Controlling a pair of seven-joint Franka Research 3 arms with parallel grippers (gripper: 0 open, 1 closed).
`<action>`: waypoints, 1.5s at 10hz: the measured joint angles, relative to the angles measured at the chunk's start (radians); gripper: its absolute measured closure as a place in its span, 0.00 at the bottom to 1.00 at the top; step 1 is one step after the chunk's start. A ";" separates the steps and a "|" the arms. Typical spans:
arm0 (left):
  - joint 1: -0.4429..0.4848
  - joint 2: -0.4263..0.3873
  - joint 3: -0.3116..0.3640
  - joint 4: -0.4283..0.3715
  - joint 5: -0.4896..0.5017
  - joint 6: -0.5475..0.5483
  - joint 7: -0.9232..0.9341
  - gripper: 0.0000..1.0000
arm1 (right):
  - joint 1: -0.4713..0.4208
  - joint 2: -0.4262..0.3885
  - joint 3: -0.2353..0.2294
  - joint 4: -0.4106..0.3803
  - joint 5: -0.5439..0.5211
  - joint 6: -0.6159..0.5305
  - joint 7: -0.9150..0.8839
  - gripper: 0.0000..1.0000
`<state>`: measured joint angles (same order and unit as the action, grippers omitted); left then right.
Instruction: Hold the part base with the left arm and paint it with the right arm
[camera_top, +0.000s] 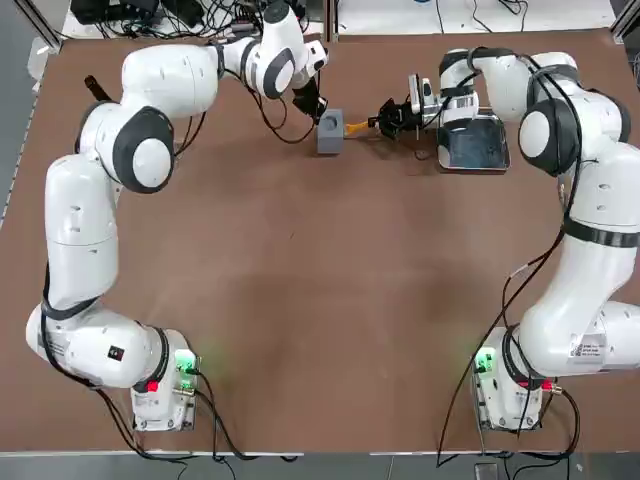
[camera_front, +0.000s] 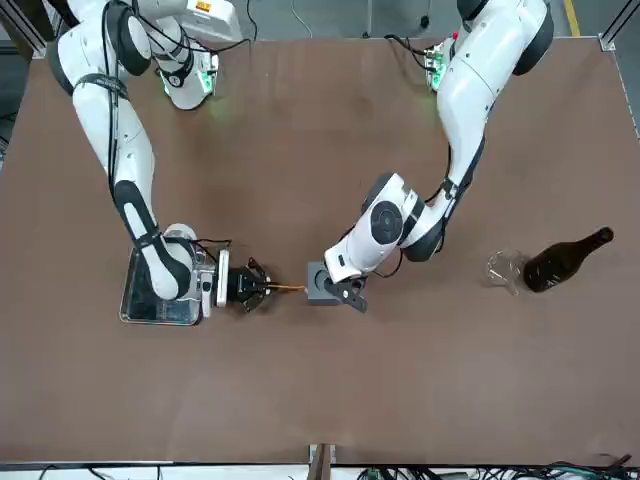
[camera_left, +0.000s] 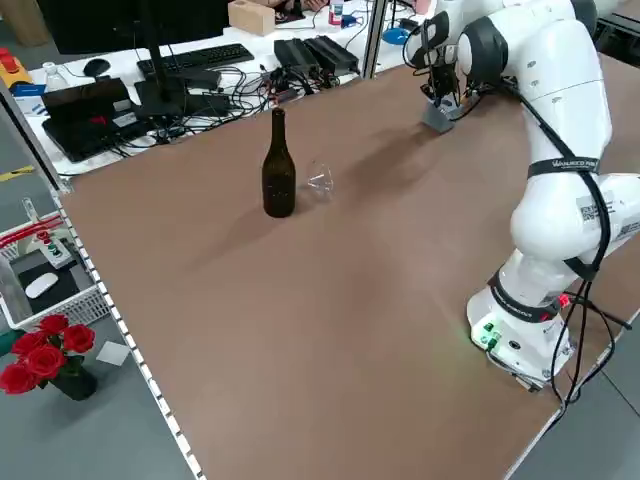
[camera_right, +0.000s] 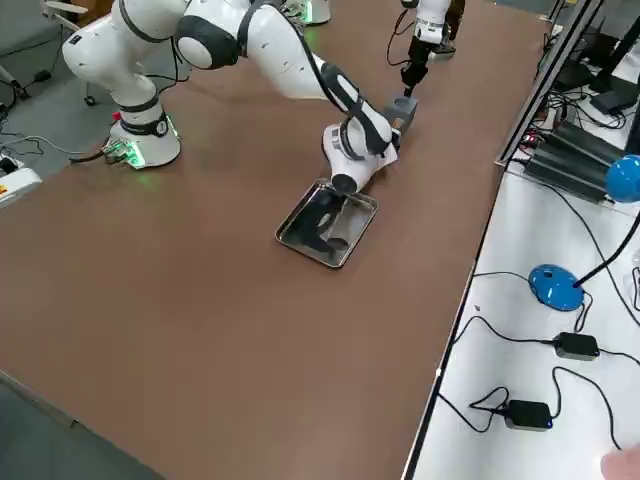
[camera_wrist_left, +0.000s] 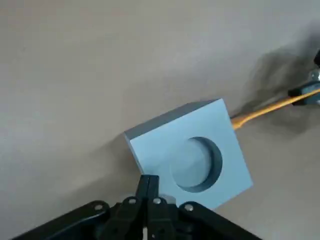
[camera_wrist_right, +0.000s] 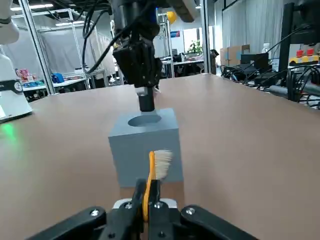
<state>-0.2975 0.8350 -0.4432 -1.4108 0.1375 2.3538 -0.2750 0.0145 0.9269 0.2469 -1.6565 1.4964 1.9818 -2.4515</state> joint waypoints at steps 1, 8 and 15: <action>0.000 0.000 0.000 0.000 0.000 0.000 0.000 0.99 | 0.000 0.000 0.001 -0.016 0.000 -0.018 -0.010 0.95; 0.000 0.000 0.000 0.000 0.000 0.000 0.000 0.99 | -0.005 -0.006 -0.013 -0.091 0.000 -0.156 -0.049 0.95; 0.000 0.000 0.000 0.000 0.000 0.000 0.000 0.99 | -0.007 -0.032 -0.016 -0.065 0.003 -0.049 -0.012 0.95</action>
<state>-0.2978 0.8350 -0.4431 -1.4106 0.1375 2.3538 -0.2750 0.0073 0.8953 0.2308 -1.7217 1.4995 1.9324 -2.4638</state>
